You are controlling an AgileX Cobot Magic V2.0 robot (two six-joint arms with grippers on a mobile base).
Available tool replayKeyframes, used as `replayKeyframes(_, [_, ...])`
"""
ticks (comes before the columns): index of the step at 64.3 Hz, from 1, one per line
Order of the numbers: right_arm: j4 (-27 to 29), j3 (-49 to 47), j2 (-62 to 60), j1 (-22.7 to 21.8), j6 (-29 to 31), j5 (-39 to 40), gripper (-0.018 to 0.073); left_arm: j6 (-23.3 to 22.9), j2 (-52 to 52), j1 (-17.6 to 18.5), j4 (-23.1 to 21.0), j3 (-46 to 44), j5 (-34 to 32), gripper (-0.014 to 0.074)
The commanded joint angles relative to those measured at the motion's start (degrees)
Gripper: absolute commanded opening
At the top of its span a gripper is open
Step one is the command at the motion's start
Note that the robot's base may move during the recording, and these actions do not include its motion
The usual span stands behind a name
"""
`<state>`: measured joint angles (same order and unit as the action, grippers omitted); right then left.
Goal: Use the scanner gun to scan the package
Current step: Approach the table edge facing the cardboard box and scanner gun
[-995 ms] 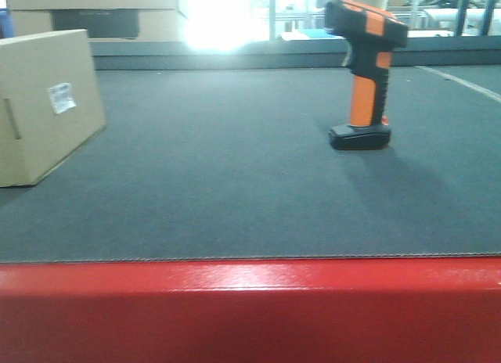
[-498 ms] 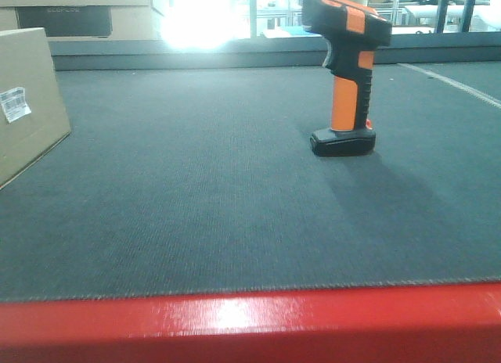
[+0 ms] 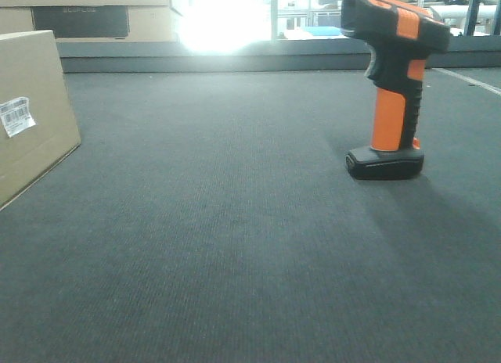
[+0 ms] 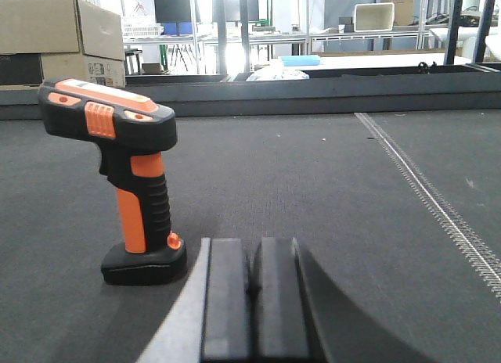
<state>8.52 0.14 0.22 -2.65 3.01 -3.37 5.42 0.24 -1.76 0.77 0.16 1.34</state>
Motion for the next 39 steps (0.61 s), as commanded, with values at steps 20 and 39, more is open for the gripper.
replayKeyframes(20, [-0.5, -0.1, -0.2, 0.0, 0.1, 1.3, -0.0163, -0.3, -0.2, 0.4, -0.4, -0.2, -0.9, -0.0111])
replayKeyframes(39, [-0.5, -0.1, -0.2, 0.0, 0.1, 1.3, -0.0163, -0.3, -0.2, 0.4, -0.4, -0.2, -0.9, -0.0111])
